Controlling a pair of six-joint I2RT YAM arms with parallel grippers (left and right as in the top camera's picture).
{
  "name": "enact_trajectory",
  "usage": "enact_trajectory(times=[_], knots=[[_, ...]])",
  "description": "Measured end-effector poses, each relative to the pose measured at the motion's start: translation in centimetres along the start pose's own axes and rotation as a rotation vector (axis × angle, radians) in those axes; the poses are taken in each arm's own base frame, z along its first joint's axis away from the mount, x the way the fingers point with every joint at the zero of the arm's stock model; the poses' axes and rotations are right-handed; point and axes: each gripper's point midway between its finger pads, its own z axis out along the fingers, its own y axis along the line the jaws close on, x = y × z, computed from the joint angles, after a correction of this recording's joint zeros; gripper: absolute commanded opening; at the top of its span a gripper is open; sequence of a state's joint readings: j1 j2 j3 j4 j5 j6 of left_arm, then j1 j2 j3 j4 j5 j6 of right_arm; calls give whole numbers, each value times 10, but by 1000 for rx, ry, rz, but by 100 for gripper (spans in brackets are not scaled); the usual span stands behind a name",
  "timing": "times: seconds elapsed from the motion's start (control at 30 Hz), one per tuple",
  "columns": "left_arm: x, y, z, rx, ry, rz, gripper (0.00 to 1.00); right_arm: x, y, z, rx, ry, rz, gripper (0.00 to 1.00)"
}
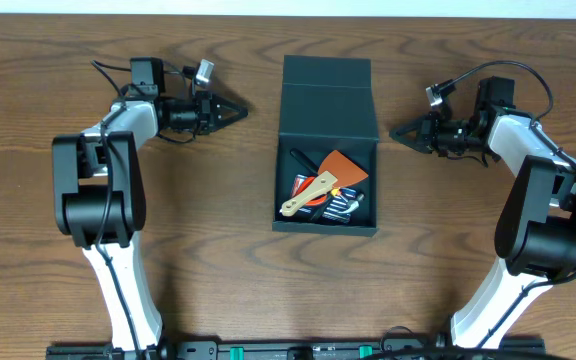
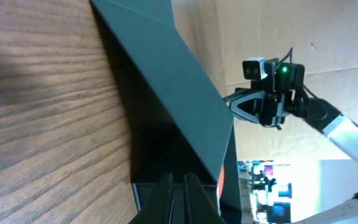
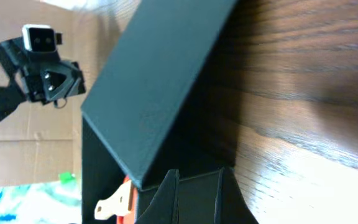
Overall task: Pack container
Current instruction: 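Bring both grippers to the box lid's left and right edges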
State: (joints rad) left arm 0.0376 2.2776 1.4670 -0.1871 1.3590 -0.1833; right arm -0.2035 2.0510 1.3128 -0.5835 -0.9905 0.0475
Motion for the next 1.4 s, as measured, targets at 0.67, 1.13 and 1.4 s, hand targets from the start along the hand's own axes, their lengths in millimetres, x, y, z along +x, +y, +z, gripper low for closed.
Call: enact_trajectory(times=[0.67, 1.13, 1.4], knots=[[8, 3, 26, 1, 40, -41, 6, -13, -18, 2, 82, -49, 113, 1], [9, 9, 29, -19, 41, -56, 6, -8, -41, 18, 72, -28, 166, 1], [27, 35, 45, -28, 81, -134, 6, -9, -40, 18, 66, -31, 167, 1]])
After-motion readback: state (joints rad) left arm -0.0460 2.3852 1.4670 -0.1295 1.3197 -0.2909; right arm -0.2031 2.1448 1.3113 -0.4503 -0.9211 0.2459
